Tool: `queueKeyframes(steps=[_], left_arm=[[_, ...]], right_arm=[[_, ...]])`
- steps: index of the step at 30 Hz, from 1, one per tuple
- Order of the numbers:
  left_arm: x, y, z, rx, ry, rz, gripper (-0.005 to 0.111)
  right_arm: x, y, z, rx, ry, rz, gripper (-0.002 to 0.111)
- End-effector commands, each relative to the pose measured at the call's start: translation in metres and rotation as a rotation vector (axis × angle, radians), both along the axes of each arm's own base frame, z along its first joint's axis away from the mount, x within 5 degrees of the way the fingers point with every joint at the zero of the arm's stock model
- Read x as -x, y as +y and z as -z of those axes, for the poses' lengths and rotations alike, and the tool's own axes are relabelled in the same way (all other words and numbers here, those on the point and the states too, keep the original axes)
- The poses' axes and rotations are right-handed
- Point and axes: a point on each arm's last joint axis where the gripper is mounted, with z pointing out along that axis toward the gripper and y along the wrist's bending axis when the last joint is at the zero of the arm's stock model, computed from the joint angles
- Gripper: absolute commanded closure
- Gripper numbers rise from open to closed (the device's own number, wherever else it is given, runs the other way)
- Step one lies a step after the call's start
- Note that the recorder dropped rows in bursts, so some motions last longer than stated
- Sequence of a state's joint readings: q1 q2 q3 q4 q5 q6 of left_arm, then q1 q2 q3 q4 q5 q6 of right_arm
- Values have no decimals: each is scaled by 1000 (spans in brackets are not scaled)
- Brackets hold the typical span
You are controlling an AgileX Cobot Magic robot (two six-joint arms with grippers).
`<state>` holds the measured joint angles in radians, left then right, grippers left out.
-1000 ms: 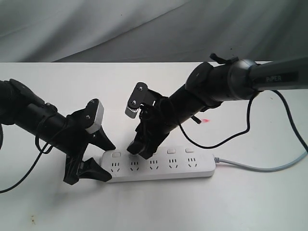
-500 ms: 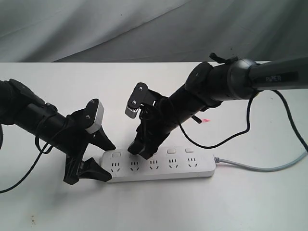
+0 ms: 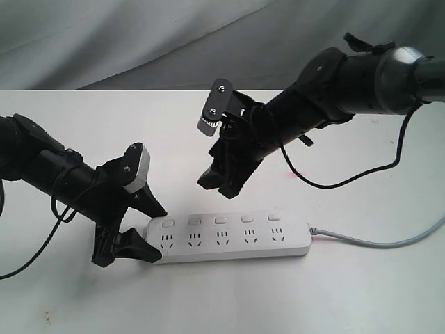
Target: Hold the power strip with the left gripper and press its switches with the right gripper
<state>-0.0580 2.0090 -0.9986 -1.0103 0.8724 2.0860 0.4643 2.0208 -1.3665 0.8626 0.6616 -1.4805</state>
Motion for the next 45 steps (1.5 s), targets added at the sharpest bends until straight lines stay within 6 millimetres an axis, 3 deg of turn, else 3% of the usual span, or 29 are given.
queueKeyframes(steps=[1,15,45], left_arm=[[-2,-2,-1,9,-7,3,62],[-2,-2,-1,9,-7,3,62],[-2,-2,-1,9,-7,3,62]], right_arm=[[3,-10,6,16,34,11,49],[4,-8,33,51,87,2,49],[6,-11,52,101,147,-7,49]])
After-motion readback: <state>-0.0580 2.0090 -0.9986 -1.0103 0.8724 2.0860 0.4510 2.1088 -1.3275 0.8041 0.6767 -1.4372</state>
